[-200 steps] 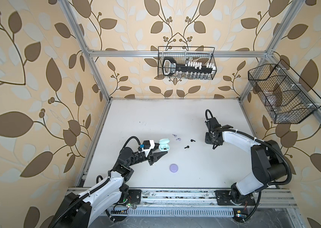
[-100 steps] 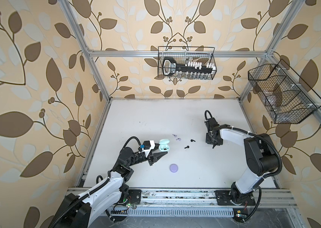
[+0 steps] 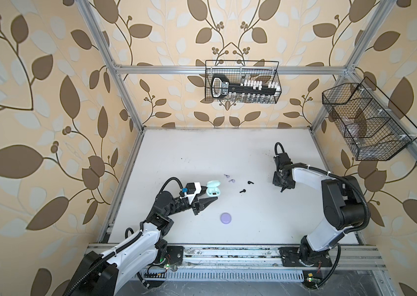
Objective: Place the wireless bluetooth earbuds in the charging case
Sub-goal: 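Lower the right gripper and close it on the pale green earbud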
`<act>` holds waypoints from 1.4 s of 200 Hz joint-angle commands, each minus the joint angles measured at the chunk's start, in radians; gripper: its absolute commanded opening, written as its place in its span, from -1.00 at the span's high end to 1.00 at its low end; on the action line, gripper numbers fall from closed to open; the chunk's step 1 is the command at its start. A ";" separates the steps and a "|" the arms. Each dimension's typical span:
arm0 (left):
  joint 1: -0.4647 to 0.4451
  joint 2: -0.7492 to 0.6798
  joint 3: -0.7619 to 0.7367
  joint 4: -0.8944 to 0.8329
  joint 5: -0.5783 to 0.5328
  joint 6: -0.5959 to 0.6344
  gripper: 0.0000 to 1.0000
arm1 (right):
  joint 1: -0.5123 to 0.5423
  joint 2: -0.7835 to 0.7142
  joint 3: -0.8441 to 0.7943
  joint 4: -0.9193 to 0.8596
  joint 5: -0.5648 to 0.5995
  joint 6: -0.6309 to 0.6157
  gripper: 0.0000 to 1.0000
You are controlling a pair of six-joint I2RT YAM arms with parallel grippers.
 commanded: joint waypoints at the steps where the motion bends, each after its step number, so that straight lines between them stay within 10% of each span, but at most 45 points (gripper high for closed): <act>1: -0.006 -0.017 0.012 0.037 -0.002 0.015 1.00 | -0.025 -0.010 -0.038 -0.012 -0.031 0.001 0.26; 280: -0.006 -0.104 -0.011 0.002 -0.010 0.020 1.00 | -0.028 0.101 0.235 -0.054 -0.202 0.007 0.13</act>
